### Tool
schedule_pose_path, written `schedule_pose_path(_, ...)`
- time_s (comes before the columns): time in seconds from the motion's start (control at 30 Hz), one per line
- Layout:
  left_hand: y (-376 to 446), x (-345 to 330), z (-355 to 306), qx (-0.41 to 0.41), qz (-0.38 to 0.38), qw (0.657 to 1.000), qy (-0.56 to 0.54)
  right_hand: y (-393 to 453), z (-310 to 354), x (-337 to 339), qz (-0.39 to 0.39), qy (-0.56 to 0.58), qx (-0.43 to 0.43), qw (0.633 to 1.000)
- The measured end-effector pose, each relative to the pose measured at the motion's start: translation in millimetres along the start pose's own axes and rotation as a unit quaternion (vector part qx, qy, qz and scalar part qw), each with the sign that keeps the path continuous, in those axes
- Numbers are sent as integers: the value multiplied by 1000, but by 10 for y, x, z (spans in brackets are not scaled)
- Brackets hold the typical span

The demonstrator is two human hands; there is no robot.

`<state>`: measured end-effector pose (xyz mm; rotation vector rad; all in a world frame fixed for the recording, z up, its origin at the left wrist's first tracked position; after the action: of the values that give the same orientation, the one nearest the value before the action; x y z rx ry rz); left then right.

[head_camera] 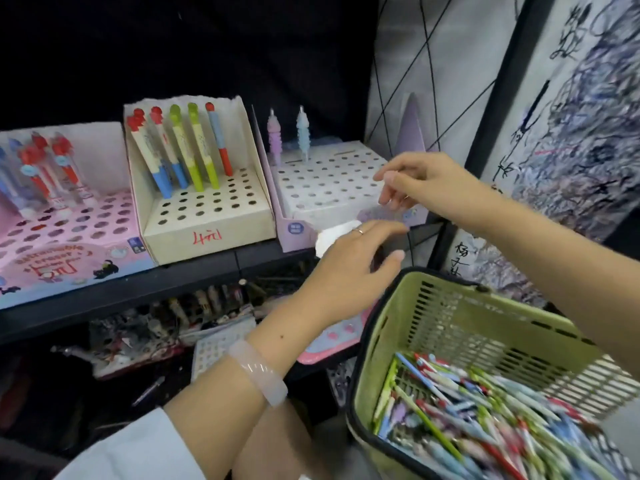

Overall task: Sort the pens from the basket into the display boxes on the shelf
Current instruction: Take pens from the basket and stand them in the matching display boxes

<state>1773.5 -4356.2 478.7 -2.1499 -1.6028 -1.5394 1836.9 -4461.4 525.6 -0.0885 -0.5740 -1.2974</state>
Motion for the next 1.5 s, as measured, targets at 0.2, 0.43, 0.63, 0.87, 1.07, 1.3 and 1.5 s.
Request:
schedule_pose_path(0.2,-261,-1130,35,62,181,981,-30,-958,-1245,37,56,-85,-162,981)
schedule_pose_path(0.43,-555,-1658,305,161,254,953,-30,-1629,-2851,-432,243,-336,-303,858)
schedule_pose_path(0.63,-526,-1665,359,151,224,963,-22,-1719,-3469,-752,237,-398,-349,815)
schedule_pose_path(0.87,-532,-1669,376,149,216,964,-38,-1816,-3682,-719,169,-413,-385,808)
schedule_pose_path(1.07,-556,-1685,384,147,216,965,-40,-1798,-3714,-799,196,-414,-379,804)
schedule_pose_path(1.3,-518,-1664,402,166,197,963,-76,-1771,-3591,-796,198,-382,-349,833)
schedule_pose_path(1.5,-500,-1681,405,212,178,954,-116,-1581,-2888,-101,-2,-96,-306,947)
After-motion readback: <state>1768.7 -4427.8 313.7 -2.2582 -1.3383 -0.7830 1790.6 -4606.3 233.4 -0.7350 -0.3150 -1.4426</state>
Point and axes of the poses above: each hand's wrist, its own y-axis towards the middle knuckle, its own x-axis out of the back of the hand, z = x × y, the point moved 7 cm from there along y, towards the middle knuckle, and after that the axes turned 8 degrees about y, right-handed, at the moved point
